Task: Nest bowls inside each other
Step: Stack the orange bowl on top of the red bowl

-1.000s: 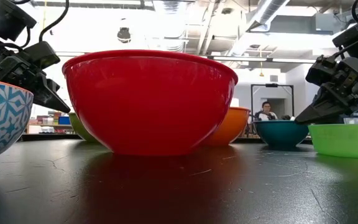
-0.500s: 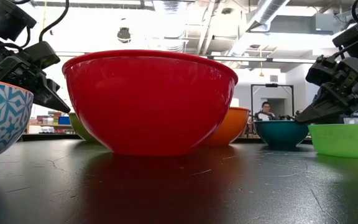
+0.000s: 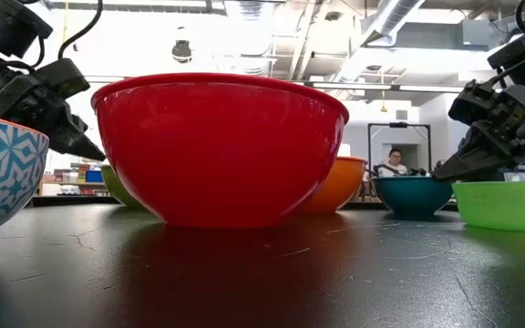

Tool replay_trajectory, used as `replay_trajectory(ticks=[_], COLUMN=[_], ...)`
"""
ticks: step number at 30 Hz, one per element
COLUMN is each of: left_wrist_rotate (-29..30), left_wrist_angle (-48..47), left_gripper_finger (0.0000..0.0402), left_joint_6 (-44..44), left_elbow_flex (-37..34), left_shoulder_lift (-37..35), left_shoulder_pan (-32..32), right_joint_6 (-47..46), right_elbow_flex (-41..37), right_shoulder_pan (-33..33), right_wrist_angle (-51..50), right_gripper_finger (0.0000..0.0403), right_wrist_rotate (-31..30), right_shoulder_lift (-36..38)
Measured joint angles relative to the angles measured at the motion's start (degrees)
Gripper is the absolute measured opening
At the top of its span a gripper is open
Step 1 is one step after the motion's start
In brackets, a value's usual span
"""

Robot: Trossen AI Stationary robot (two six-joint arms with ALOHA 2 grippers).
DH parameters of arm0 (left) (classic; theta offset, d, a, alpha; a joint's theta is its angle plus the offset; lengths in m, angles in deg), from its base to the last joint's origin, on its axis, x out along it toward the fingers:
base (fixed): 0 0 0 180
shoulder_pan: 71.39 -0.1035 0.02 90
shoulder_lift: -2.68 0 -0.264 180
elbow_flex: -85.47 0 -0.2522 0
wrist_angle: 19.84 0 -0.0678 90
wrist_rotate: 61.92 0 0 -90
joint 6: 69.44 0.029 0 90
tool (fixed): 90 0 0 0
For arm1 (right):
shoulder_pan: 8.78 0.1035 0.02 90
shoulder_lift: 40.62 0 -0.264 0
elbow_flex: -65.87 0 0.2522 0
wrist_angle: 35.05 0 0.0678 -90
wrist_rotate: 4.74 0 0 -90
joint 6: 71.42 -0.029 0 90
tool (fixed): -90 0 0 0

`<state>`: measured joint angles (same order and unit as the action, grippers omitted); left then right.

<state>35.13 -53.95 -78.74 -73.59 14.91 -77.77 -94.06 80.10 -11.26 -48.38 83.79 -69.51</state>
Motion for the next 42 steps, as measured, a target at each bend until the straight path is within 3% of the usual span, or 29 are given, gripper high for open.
replay_trajectory(ticks=[6, 13, 17, 22, 26, 33, 38, 42], left_wrist_rotate=[-0.23, -0.40, -0.24, 4.53, 8.07, 10.37, 10.25, 10.16], left_wrist_angle=[10.66, 16.64, 17.20, 18.77, 18.55, 20.30, 21.44, 21.36], left_gripper_finger=[0.0087, 0.0087, 0.0087, 0.0087, 0.0087, 0.0087, 0.0087, 0.0087], left_joint_6=[-10.15, -14.68, -10.67, -8.55, -7.94, -6.04, -5.27, -5.26], left_elbow_flex=[0.00, 0.01, 0.01, 0.02, 0.00, 0.00, 0.00, 0.00], left_shoulder_lift=[0.00, -0.02, 0.00, -0.02, 0.00, 0.00, -0.02, -0.02], left_shoulder_pan=[0.00, 0.00, -0.02, -0.02, -0.02, -0.02, -0.03, -0.04], right_joint_6=[2.48, -1.23, 7.19, 7.55, 8.16, 8.87, 9.62, 9.65], right_elbow_flex=[-0.02, -0.02, 3.51, 15.06, 25.84, 41.93, 52.67, 59.11], right_shoulder_pan=[0.00, -0.77, -2.70, -10.38, -18.52, -29.60, -34.42, -36.48], right_wrist_angle=[2.34, 26.95, 34.91, 23.47, 8.91, -3.54, -14.22, -20.42], right_gripper_finger=[0.0011, 0.0011, 0.0011, 0.0013, 0.0041, 0.0140, 0.0225, 0.0268], right_wrist_rotate=[-0.27, -5.71, -7.30, -13.16, -13.15, -9.16, -9.02, -7.99], right_shoulder_lift=[0.00, 0.02, -1.58, -8.91, -18.01, -34.03, -44.68, -52.92])
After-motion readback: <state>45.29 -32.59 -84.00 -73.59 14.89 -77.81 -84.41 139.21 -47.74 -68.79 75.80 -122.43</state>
